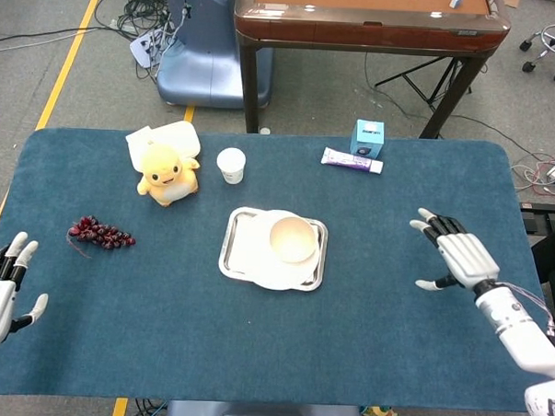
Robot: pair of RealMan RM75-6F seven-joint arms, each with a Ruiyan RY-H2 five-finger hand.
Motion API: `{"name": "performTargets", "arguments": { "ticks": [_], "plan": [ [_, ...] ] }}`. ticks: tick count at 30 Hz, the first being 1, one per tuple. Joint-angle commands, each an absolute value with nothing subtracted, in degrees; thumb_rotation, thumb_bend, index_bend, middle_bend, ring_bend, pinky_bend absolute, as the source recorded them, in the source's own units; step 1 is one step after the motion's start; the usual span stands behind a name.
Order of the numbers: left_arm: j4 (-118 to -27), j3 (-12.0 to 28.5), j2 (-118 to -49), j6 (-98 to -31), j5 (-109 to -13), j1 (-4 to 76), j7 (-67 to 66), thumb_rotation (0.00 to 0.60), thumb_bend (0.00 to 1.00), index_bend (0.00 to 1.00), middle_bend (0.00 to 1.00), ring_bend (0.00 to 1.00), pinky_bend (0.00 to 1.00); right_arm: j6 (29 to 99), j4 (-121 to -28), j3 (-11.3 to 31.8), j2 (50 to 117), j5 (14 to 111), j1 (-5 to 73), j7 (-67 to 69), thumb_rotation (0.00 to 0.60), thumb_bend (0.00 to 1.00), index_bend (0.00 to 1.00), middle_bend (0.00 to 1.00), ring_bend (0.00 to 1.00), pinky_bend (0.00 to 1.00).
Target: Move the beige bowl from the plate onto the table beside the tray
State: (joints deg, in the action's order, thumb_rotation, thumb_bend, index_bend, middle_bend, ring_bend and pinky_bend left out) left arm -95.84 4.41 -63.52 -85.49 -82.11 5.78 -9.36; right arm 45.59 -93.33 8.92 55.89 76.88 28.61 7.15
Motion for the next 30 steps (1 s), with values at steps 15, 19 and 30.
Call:
{"name": "performTargets", "arguments": {
  "ticks": [15,19,30],
  "plan": [
    [-95.3,5.3,-62.4,-85.8,-80.6,5.3,-6.8,0.600,0.32,0.00,0.00,0.00,0.00,27.2,-88.4,12.5,61.1,65.8,46.5,4.4,0.600,0.07,0.00,0.00,0.00,0.00],
    [-95.6,5.6,-62.0,-85.9,-80.1,5.3,-6.6,0.600,0.32,0.00,0.00,0.00,0.00,24.7,-86.5,12.5,63.0,64.8,49.4,4.2,0.600,0.06,0.00,0.00,0.00,0.00],
    [-95.4,6.0,-61.6,-85.5,-79.4,5.4,-5.5,0.600,0.32,0.00,0.00,0.00,0.00,21.1,-83.8,11.6,66.8,61.3,56.3,2.1,0.600,0.04,0.00,0.00,0.00,0.00]
  ]
}}
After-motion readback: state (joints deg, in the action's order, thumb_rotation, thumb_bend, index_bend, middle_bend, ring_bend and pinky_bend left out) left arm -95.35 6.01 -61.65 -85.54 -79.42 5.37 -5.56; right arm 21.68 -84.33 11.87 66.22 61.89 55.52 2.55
